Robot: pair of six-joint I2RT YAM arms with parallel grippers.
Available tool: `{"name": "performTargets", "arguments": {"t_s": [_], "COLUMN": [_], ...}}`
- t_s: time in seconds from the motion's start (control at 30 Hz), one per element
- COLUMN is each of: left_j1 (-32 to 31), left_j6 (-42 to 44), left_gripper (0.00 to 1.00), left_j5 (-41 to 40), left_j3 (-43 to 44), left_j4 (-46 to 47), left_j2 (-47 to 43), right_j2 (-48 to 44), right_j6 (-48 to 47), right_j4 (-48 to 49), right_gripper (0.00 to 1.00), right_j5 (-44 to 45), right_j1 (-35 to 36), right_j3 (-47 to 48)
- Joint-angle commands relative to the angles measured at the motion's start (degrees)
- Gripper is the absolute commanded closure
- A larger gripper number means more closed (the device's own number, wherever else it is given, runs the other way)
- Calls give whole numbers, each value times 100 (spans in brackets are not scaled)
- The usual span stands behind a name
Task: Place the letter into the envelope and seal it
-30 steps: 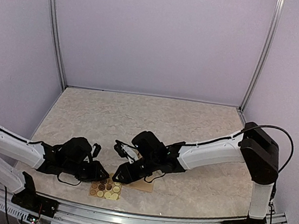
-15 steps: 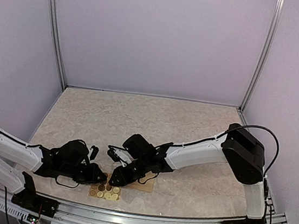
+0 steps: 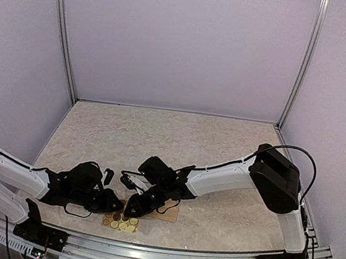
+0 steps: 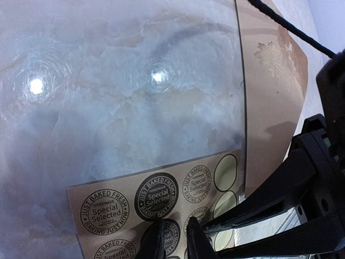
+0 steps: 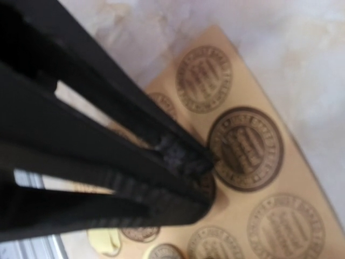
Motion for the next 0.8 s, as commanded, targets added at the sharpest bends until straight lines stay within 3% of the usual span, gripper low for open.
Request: {"name": "performTargets", "arguments": {"t_s": [0.0,0.5,0.77], "left_j1": [-31,-31,-37], "left_j6": [-19,-59,-87], "left_gripper": [86,86,86], "left_j5": [-37,-40,-49], "left_j3": [-157,-157,-157], "left_j4": [-237,-237,-237], "left_j2": [110,119,122], "right_j2": [146,224,288], "right_j6": [-57,-75,-107], "right_j4": [-106,-46,-46], "right_gripper": [83,93,93], "right_j5": [-121,-222,-292], "right_j1": [61,61,71], "right_j3": [74,105,202]}}
